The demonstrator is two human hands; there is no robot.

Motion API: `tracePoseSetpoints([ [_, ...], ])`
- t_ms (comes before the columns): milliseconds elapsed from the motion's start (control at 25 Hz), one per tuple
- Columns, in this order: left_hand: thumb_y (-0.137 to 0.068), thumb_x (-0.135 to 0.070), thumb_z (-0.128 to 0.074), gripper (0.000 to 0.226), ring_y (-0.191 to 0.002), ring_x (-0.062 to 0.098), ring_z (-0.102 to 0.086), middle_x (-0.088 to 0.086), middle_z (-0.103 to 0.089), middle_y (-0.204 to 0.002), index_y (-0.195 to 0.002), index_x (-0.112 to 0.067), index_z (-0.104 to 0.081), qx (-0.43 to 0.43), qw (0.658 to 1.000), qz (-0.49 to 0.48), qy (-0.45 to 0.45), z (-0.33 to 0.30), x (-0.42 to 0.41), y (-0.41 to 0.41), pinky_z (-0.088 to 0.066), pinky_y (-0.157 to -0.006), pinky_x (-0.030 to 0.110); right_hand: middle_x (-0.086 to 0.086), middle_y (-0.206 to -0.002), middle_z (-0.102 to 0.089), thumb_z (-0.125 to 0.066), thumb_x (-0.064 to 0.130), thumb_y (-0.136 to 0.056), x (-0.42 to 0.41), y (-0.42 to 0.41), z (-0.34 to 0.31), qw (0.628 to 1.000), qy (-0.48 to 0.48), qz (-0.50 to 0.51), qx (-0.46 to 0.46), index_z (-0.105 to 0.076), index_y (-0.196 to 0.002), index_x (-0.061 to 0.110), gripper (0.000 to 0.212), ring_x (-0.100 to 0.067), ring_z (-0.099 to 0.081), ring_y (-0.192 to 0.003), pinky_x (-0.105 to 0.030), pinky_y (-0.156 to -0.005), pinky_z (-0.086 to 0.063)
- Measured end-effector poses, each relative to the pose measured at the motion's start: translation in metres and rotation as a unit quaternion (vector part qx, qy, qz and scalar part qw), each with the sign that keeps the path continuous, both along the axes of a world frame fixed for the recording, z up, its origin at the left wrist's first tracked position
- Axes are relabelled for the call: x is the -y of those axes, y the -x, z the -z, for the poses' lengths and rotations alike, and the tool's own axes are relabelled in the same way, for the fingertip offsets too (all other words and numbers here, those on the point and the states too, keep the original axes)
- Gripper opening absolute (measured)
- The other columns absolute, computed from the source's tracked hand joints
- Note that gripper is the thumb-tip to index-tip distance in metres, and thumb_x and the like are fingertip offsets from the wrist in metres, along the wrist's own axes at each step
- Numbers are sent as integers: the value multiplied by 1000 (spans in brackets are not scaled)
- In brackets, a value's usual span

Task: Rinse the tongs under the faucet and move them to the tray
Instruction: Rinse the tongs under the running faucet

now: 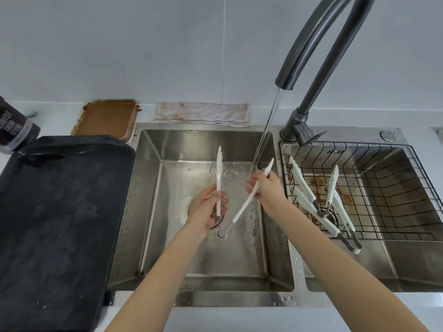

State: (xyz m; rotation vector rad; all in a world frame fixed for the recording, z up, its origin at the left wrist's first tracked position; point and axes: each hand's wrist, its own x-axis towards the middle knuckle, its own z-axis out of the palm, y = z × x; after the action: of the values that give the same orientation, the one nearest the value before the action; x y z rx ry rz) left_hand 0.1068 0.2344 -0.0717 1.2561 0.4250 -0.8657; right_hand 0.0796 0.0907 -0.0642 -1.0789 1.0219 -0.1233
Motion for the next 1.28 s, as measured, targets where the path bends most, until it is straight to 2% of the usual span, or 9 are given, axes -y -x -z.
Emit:
tracePoseSetpoints([
  [80,-92,-19,-52,27,-88,13,-64,-1,-63,-94,-119,-17,-54,-7,1000,19,3,-4,0,-6,-53,-73,26,-7,-89,-55,-39,13,-98,2,8,7,998,-50,18,-13,-48,-106,4,15,-14,-58,-77,-32,-80,-49],
  [200,-92,-25,-52,19,-85,11,-67,-1,-64,-95,-108,-17,-57,8,998,55,2,-11,3,-14,-57,-68,24,-12,-84,-57,-34,16,-99,1,18,14,994,-100,29,-25,-52,-84,-1,28,-19,-59,-76,-33,-77,-49],
  [400,-93,-25,-50,14,-73,7,-72,-6,-76,-80,-98,-19,-62,45,989,132,43,-27,20,-21,-56,-61,21,-12,-78,-54,-28,16,-100,-8,23,18,993,-114,31,-20,-49,-85,2,29,-17,-50,-64,-28,-58,-45],
  [600,-91,-19,-53,14,-69,7,-71,-5,-77,-81,-99,-24,-64,58,973,195,106,-37,35,-17,-56,-57,21,-12,-82,-54,-25,13,-99,-9,24,22,989,-145,-7,1,-43,-127,-1,36,-18,-50,-65,-27,-58,-45],
  [720,-90,-17,-55,15,-70,10,-72,-3,-77,-81,-101,-22,-64,63,971,205,108,-38,41,-11,-55,-57,19,-13,-90,-59,-28,16,-100,-12,26,26,988,-148,-27,-12,-49,-123,1,34,-20,-57,-75,-28,-65,-49],
  [880,-91,-16,-55,25,-67,8,-72,-1,-75,-84,-115,-16,-60,68,974,200,87,-39,48,-8,-54,-53,17,-9,-86,-59,-30,15,-100,-14,29,25,985,-173,-5,-25,-53,-113,5,28,-18,-57,-73,-25,-59,-46],
  [1000,-93,-18,-50,25,-60,4,-68,0,-71,-89,-116,-13,-59,75,977,192,52,-38,50,-13,-54,-52,18,-8,-76,-53,-30,10,-98,-10,27,20,988,-152,27,-12,-50,-100,5,21,-15,-48,-60,-22,-52,-43],
  [1120,-95,-19,-45,25,-61,6,-61,1,-68,-87,-116,-13,-58,86,983,161,19,-33,50,-21,-52,-53,16,-5,-71,-47,-31,15,-98,-2,20,10,991,-96,92,-20,-39,-110,9,16,-12,-40,-52,-22,-47,-37],
  [1280,-97,-21,-41,23,-72,11,-64,1,-66,-90,-114,-15,-57,67,992,110,-5,-25,51,-29,-54,-63,22,3,-78,-51,-38,23,-97,11,19,-12,996,52,70,-10,-35,-123,17,27,-8,-44,-61,-24,-59,-39],
])
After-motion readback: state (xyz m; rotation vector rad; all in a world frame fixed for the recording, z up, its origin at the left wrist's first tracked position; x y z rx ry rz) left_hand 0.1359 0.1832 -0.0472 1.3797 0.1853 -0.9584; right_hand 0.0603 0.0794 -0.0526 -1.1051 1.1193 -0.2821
